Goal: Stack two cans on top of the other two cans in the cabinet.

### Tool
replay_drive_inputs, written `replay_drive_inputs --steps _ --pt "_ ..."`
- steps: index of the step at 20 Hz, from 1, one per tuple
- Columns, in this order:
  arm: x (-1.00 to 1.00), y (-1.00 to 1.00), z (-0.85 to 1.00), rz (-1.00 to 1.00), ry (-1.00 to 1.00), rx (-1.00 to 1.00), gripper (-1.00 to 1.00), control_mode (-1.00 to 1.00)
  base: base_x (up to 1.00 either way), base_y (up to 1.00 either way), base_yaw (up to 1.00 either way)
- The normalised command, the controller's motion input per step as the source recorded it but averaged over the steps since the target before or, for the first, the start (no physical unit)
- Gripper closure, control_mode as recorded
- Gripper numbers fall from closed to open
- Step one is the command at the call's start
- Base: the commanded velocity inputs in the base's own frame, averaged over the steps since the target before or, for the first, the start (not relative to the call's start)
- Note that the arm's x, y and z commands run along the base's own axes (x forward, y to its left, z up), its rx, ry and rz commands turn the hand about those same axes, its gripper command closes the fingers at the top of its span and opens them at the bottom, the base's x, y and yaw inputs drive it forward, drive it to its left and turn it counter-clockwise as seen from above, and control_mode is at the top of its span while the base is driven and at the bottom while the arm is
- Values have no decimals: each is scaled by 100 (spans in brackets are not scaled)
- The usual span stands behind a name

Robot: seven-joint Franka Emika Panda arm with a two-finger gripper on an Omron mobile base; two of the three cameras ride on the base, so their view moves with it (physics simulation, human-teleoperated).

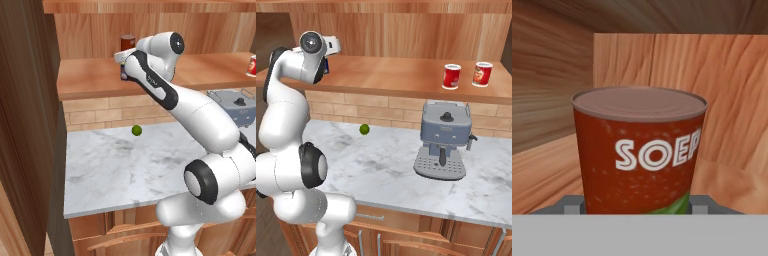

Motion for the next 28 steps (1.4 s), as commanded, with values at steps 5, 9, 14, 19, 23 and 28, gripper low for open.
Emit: replay_drive_inputs --steps 5,9,14,19,23,28 --pt "-11 0 0 0 0 0 100 -100 0 0 0" --pt "-12 0 0 0 0 0 100 -100 0 0 0" --pt "-10 0 -4 -1 0 0 100 -100 0 0 0" --pt "-3 0 -6 0 0 0 100 -100 0 0 0" --pt "2 0 -7 0 0 1 100 -100 0 0 0" --pt "13 0 -1 0 0 1 100 -100 0 0 0"
